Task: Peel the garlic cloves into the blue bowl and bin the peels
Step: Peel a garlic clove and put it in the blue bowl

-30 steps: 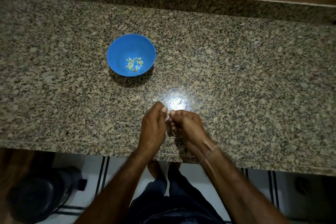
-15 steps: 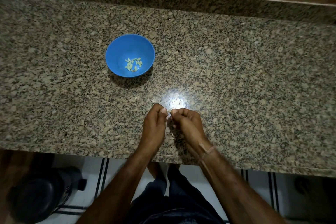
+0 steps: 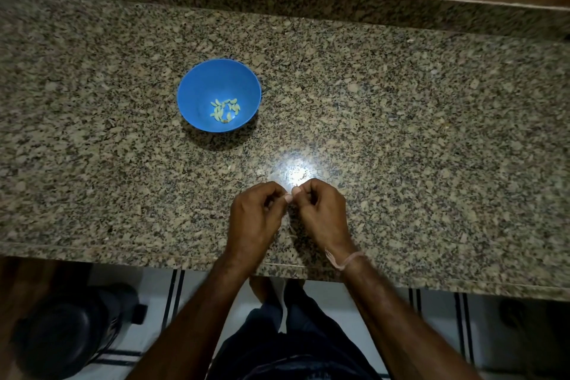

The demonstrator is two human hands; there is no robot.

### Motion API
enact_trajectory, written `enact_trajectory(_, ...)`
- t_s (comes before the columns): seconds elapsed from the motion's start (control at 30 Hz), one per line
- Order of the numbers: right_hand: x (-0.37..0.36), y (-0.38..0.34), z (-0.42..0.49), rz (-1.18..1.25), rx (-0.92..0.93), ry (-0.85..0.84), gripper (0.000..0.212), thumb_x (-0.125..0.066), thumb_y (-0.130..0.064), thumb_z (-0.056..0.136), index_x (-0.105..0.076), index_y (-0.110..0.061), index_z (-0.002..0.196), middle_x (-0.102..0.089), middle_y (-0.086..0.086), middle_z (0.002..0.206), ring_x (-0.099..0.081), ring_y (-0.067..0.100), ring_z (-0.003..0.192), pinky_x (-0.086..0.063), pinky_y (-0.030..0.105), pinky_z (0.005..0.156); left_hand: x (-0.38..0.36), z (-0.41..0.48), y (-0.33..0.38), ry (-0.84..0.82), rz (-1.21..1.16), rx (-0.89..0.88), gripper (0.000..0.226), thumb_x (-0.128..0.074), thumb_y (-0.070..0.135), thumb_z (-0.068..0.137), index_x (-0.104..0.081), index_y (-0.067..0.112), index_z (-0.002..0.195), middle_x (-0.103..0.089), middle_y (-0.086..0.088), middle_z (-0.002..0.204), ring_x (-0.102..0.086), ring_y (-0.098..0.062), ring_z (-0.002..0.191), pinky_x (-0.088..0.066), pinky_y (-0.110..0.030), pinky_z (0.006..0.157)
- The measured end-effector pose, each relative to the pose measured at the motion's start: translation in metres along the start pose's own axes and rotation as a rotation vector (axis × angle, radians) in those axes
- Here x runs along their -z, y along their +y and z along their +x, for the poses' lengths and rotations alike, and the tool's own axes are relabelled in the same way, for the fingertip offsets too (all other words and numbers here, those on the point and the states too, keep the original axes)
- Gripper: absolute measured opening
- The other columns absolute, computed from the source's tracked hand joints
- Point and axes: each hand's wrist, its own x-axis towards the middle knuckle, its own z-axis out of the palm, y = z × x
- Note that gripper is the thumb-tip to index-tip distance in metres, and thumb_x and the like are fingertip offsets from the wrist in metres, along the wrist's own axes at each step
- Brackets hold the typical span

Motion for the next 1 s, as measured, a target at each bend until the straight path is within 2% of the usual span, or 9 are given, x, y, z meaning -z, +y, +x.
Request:
enact_trajectory(0.13, -0.001, 0.0, -0.002, -0.031, -0.003, -0.038, 0.027, -0.065, -0.022, 0.101, -0.063, -0.011, 0.077, -0.061, -0.002, 0.067, -0.05, 0.009, 0.06, -0.04, 0.022, 0.056, -0.001, 0.0, 0.0, -0.003, -0.072, 0.073, 0.019, -0.067, 0.023, 0.1, -0.073, 0.017, 0.084, -0.069, 0.005, 0.072, -0.065, -0.013, 0.069, -0.052, -0.038, 0.064)
enact_trajectory(0.27, -0.002, -0.002, 0.002, 0.426, -0.388, -0.212, 0.029, -0.062, -0.018, 0.102, -0.061, -0.011, 0.075, -0.054, 0.003, 0.064, -0.047, 0.014, 0.055, -0.039, 0.029, 0.053, 0.0, 0.0, -0.003, 0.052, 0.154, -0.158, 0.012, -0.067, 0.014, 0.1, -0.069, 0.014, 0.088, -0.065, 0.004, 0.082, -0.058, -0.014, 0.073, -0.048, -0.032, 0.064)
enact_trajectory(0.33, -0.003, -0.005, 0.002, 0.598, -0.517, -0.25, 0.026, -0.057, -0.011, 0.103, -0.059, -0.01, 0.077, -0.051, 0.005, 0.066, -0.043, 0.015, 0.054, -0.035, 0.029, 0.053, 0.0, 0.001, -0.001, 0.058, 0.173, -0.146, 0.011, -0.067, 0.012, 0.099, -0.069, 0.014, 0.088, -0.066, 0.004, 0.082, -0.058, -0.012, 0.073, -0.045, -0.027, 0.064)
enact_trajectory(0.5, -0.007, -0.004, -0.005, 0.055, -0.101, -0.049, 0.027, -0.06, -0.018, 0.103, -0.057, -0.007, 0.078, -0.052, -0.004, 0.067, -0.042, 0.002, 0.057, -0.037, 0.016, 0.054, -0.006, 0.002, 0.003, -0.06, -0.237, 0.382, 0.027, -0.061, 0.021, 0.101, -0.068, 0.011, 0.078, -0.068, -0.001, 0.068, -0.06, -0.008, 0.061, -0.046, -0.026, 0.06)
enact_trajectory(0.57, -0.008, -0.003, -0.005, 0.062, -0.09, -0.03, 0.028, -0.06, -0.019, 0.103, -0.057, -0.006, 0.079, -0.052, -0.004, 0.067, -0.041, 0.0, 0.056, -0.036, 0.017, 0.053, -0.008, 0.002, 0.003, -0.051, -0.216, 0.368, 0.027, -0.06, 0.023, 0.103, -0.068, 0.012, 0.08, -0.068, 0.0, 0.069, -0.062, -0.013, 0.062, -0.046, -0.028, 0.06)
enact_trajectory(0.7, -0.008, -0.002, -0.004, 0.156, -0.18, -0.067, 0.033, -0.06, -0.024, 0.104, -0.059, -0.002, 0.079, -0.056, 0.0, 0.069, -0.048, 0.005, 0.059, -0.041, 0.02, 0.058, -0.007, -0.001, 0.004, 0.027, 0.122, 0.073, 0.019, -0.06, 0.024, 0.103, -0.067, 0.014, 0.089, -0.065, 0.005, 0.077, -0.059, -0.01, 0.07, -0.04, -0.022, 0.059)
enact_trajectory(0.77, -0.01, -0.002, -0.005, 0.064, -0.121, -0.026, 0.03, -0.058, -0.021, 0.104, -0.057, -0.008, 0.078, -0.055, -0.003, 0.067, -0.045, 0.003, 0.056, -0.037, 0.017, 0.054, -0.01, -0.002, 0.003, 0.028, 0.034, 0.18, 0.021, -0.062, 0.024, 0.102, -0.068, 0.013, 0.084, -0.065, 0.003, 0.073, -0.058, -0.01, 0.066, -0.04, -0.02, 0.058)
enact_trajectory(0.9, -0.012, 0.004, -0.004, -0.251, 0.121, 0.07, 0.026, -0.054, -0.019, 0.104, -0.049, -0.017, 0.079, -0.049, -0.005, 0.069, -0.042, 0.011, 0.063, -0.028, 0.026, 0.055, -0.011, 0.001, -0.001, -0.001, -0.51, 0.642, 0.026, -0.065, 0.022, 0.101, -0.072, 0.008, 0.081, -0.068, -0.001, 0.065, -0.058, -0.012, 0.06, -0.047, -0.027, 0.057)
enact_trajectory(1.0, -0.008, 0.01, -0.002, -0.259, 0.171, 0.068, 0.02, -0.061, -0.017, 0.101, -0.062, -0.018, 0.082, -0.06, -0.006, 0.073, -0.054, 0.012, 0.068, -0.037, 0.028, 0.06, -0.007, 0.0, -0.005, 0.05, -0.507, 0.621, 0.026, -0.068, 0.024, 0.1, -0.073, 0.005, 0.084, -0.072, -0.003, 0.069, -0.063, -0.01, 0.06, -0.05, -0.022, 0.054)
